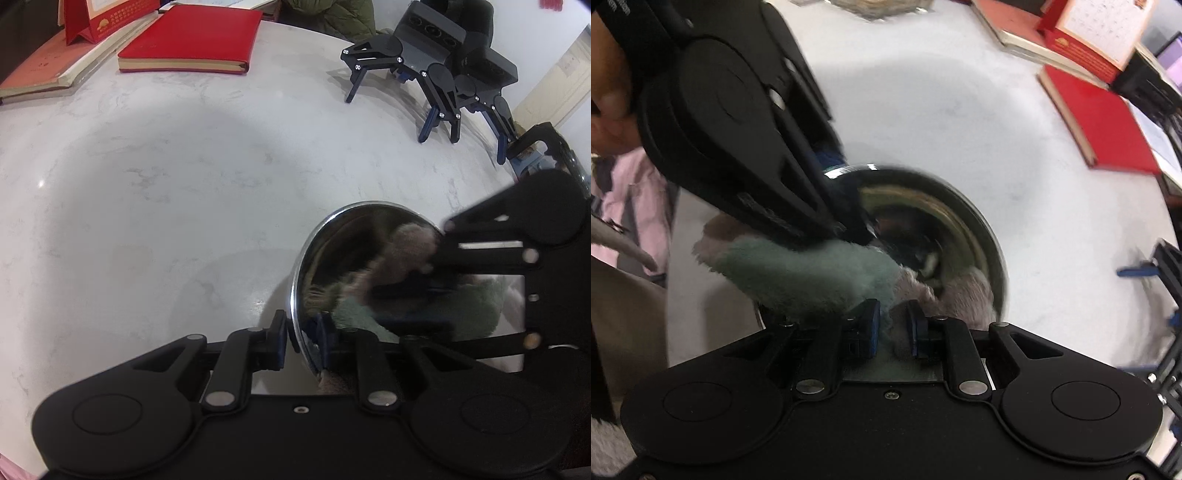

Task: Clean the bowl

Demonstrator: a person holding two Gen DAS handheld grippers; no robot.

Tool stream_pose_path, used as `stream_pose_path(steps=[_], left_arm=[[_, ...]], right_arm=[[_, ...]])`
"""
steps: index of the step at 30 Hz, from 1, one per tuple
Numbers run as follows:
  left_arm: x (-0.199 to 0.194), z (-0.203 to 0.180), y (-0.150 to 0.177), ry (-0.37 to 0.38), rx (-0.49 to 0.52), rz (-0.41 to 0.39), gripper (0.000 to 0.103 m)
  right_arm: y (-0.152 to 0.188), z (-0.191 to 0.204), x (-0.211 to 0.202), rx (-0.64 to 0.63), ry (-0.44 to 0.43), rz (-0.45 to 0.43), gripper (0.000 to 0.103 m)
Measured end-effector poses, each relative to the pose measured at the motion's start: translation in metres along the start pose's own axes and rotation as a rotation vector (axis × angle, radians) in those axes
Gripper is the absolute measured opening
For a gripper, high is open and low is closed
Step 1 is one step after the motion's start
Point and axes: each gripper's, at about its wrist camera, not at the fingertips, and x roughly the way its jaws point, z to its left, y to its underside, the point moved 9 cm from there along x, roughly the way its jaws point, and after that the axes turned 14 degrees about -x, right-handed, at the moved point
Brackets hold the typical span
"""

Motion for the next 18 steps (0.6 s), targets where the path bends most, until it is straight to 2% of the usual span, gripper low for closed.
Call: stream_pose_path(steps=[5,8,11,12,14,18], left_arm=[[0.000,0.002,-0.001,0.004,-0.003,0.002,0.017],[0.000,0.002,-0.001,0.007,-0.002,0.001,0.017],[0.000,0.002,-0.001,0.011,0.003,0.002,0.016],[0.000,0.002,-0.001,0.011,0.006,0.002,0.016],[0.000,0.001,0.000,0.010,0.010,0.004,0.016],[0.001,0.002,-0.001,0.011,0.010,0.006,0.017]], right_arm=[[-0.002,-0.024,0.003,0.047,0.082,-0.006,0.016],[0.014,-0.014,-0.001,0.064,0.060,0.041,0.017],[0.001,-0.013,0.011,0.067,0.033,0.053,0.017],[0.002,-0.010,0.008,0.070,0.022,0.050,0.017],[-0.021,-0.025,0.027,0.066,0.001,0.022,0.017],[-0.023,-0.036,0.026,0.078,0.044,-0.009,0.018]])
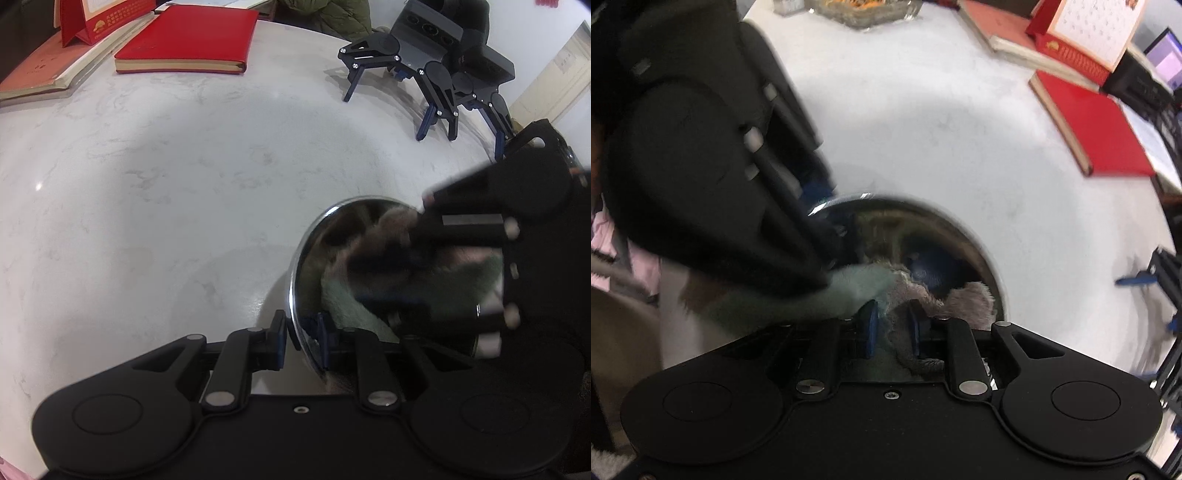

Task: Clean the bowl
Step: 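Rub the cloth along the bowl wall with the right gripper while the left holds the rim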

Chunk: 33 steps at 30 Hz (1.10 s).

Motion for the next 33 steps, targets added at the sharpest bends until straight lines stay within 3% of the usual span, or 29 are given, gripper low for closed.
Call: stream_pose_path(steps=[4,6,10,17,21,24,28,33], left_arm=[[0.001,-0.001,-0.001,0.000,-0.003,-0.003,0.017],[0.001,-0.001,-0.001,0.004,-0.002,-0.002,0.017],[0.002,-0.002,0.001,-0.002,0.003,-0.003,0.016],[0.003,-0.003,-0.001,-0.009,0.004,-0.005,0.017],[0.005,-0.007,0.000,0.002,0.003,-0.007,0.017],[0.005,-0.008,0.000,-0.001,0.004,-0.011,0.017],[0.004,-0.007,0.000,-0.005,0.001,-0.009,0.017],[0.004,-0.005,-0.001,0.004,-0.002,-0.010,0.017]], right_arm=[[0.013,-0.005,-0.002,0.026,0.022,0.033,0.018],[0.022,0.007,-0.003,0.005,-0.007,0.064,0.018],[0.016,0.013,-0.004,0.013,-0.064,0.042,0.018],[0.010,-0.012,-0.002,0.033,0.027,0.019,0.019],[0.032,0.010,-0.010,0.007,-0.013,0.062,0.019],[0.025,0.014,-0.007,0.001,-0.052,0.056,0.019],[0.005,0.004,0.002,-0.030,0.011,0.023,0.019],[0.016,-0.001,-0.003,-0.026,0.052,0.052,0.019]])
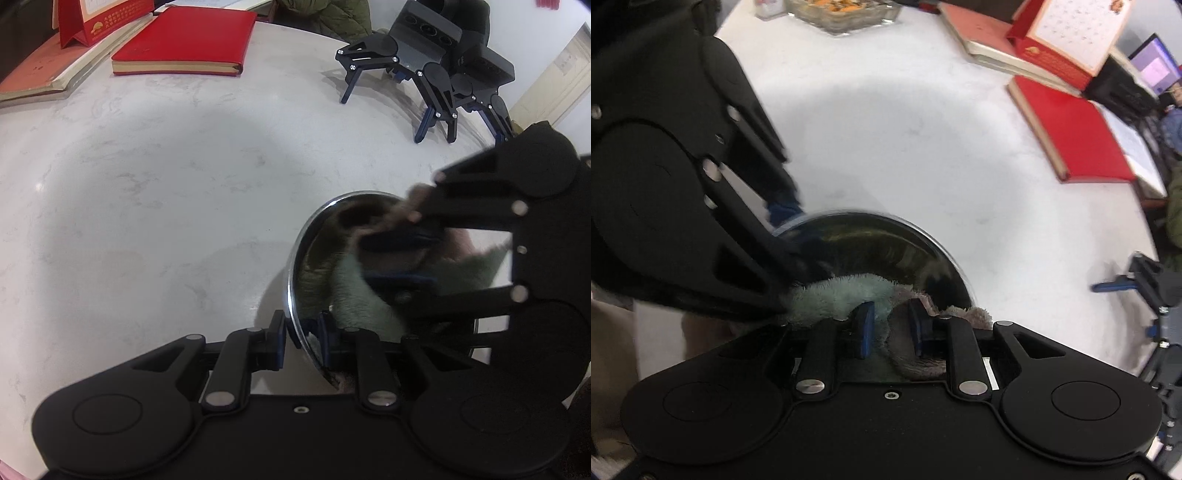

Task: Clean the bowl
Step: 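Rub the cloth along the bowl wall with the right gripper while the left holds the rim, then open the right gripper and regrasp the cloth inside the bowl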

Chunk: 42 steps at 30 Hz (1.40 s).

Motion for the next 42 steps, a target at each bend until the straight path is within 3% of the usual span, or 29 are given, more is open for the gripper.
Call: stream_pose_path(steps=[4,9,14,19,22,24,25,26,30,33,35,38,42], left_arm=[[0.001,0.000,0.000,0.009,0.001,0.003,0.017],[0.000,0.001,0.000,0.006,0.004,0.005,0.017],[-0.001,0.002,0.000,0.003,0.000,0.004,0.017],[-0.002,0.003,0.000,0.011,0.000,-0.003,0.017],[-0.006,0.002,-0.001,0.027,0.002,-0.021,0.017],[-0.009,0.001,-0.004,0.040,0.000,-0.034,0.017],[-0.011,0.001,-0.006,0.044,0.000,-0.041,0.017],[-0.013,0.000,-0.009,0.046,0.003,-0.048,0.017],[-0.015,-0.004,-0.020,0.052,0.016,-0.061,0.017],[-0.009,-0.008,-0.029,0.055,0.025,-0.056,0.017],[-0.004,-0.010,-0.031,0.051,0.028,-0.046,0.017],[0.002,-0.010,-0.031,0.020,0.034,-0.039,0.015],[0.000,-0.007,-0.024,-0.008,0.021,-0.030,0.011]], right_arm=[[0.015,0.029,-0.014,-0.020,-0.052,0.036,0.020],[0.002,0.034,-0.021,-0.018,-0.081,-0.016,0.020],[0.004,0.011,-0.018,0.013,-0.017,-0.020,0.022],[0.013,0.011,-0.025,0.062,-0.020,-0.009,0.026],[0.021,0.004,-0.051,0.240,-0.009,-0.092,0.034],[0.029,-0.013,-0.070,0.439,0.020,-0.177,0.053],[0.032,-0.016,-0.075,0.474,0.033,-0.189,0.062],[0.041,-0.024,-0.086,0.572,0.073,-0.218,0.062],[0.078,-0.046,-0.097,0.899,0.090,-0.285,0.062],[0.114,-0.035,-0.078,1.201,-0.064,-0.288,0.062],[0.115,-0.036,-0.053,1.275,-0.152,-0.285,0.059],[0.113,-0.026,-0.035,1.311,-0.217,-0.274,0.051],[0.110,-0.017,-0.036,1.297,-0.250,-0.278,0.035]])
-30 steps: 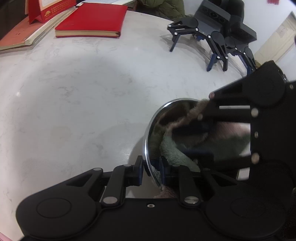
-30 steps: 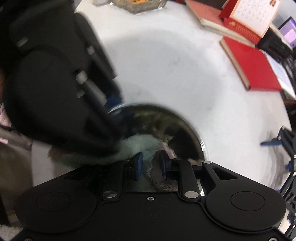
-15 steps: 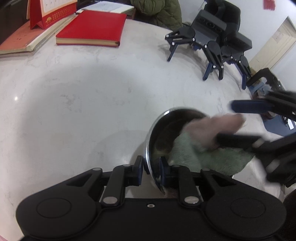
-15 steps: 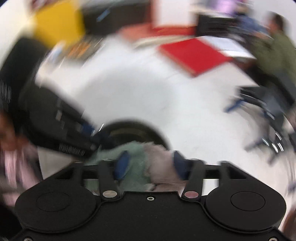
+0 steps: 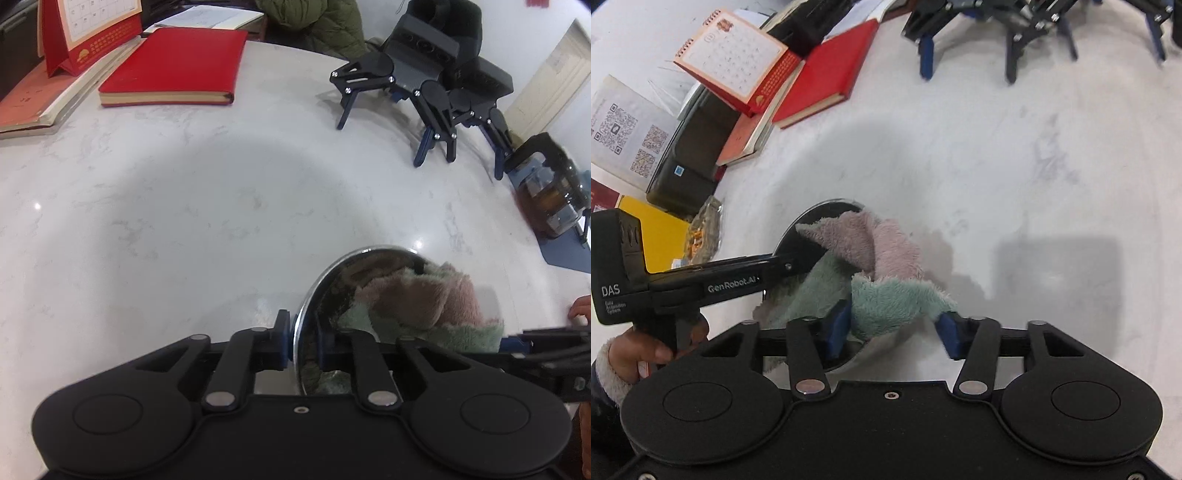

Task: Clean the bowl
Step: 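Open the right gripper and regrasp the cloth inside the bowl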

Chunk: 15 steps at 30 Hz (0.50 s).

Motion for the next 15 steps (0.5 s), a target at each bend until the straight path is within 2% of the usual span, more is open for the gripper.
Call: stream_pose_path(steps=[4,10,12,14,15], left_arm=[[-0.006,0.000,0.015,-0.006,-0.020,0.025,0.011],[-0.011,-0.002,0.029,-0.045,-0.037,0.021,0.017],[-0.010,0.001,0.030,-0.042,-0.061,0.027,0.017],[-0.008,0.003,0.029,-0.028,-0.093,0.033,0.017],[-0.007,0.004,0.028,-0.026,-0.097,0.030,0.017]], right_arm=[[-0.021,-0.006,0.004,-0.114,0.048,0.007,0.026],[-0.049,0.007,0.012,-0.317,0.060,0.009,0.027],[-0.054,0.023,0.008,-0.449,0.092,0.002,0.033],[-0.044,0.032,-0.012,-0.528,0.147,-0.029,0.052],[-0.039,0.036,-0.022,-0.567,0.175,-0.044,0.054]])
